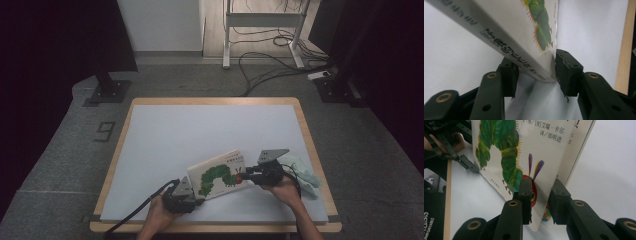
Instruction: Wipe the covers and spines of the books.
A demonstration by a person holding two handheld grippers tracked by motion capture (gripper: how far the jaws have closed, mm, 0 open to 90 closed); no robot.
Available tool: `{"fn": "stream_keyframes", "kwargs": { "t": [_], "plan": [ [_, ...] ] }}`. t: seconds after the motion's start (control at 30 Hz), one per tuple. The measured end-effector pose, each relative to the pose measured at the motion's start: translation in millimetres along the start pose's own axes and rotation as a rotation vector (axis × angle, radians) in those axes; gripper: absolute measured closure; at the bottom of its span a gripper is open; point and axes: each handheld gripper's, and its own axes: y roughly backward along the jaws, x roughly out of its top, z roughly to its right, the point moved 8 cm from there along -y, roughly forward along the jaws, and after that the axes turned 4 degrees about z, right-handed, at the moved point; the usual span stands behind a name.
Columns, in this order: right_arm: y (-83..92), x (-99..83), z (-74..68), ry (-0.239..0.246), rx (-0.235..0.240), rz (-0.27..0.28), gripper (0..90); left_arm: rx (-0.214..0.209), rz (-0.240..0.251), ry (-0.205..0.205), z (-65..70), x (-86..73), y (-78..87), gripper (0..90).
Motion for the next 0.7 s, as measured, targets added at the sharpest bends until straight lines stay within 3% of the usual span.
{"fn": "stream_keyframes", "kwargs": {
  "t": [0.17,0.3,0.43,0.57,0.7],
  "plan": [
    [3.6,-6.6,-1.5,0.017,0.003,-0.029,67.9,-0.001,0.002,-0.008,3.3,-0.4,0.7,65.0],
    [10.4,-8.1,1.7,0.013,-0.025,-0.027,57.9,-0.003,0.003,-0.009,3.9,-0.5,0.8,66.3],
    [11.2,-10.8,4.8,0.003,-0.044,-0.04,52.3,-0.005,0.007,-0.045,7.7,-0.4,0.8,73.6],
    [3.1,-13.2,0.2,0.02,-0.027,-0.047,58.7,-0.01,0.004,-0.033,7.1,-0.5,1.0,73.8],
    [-1.4,-10.8,-0.7,0.057,-0.049,-0.04,60.4,-0.008,0.005,-0.039,6.8,-0.4,1.1,74.2]
  ]
}}
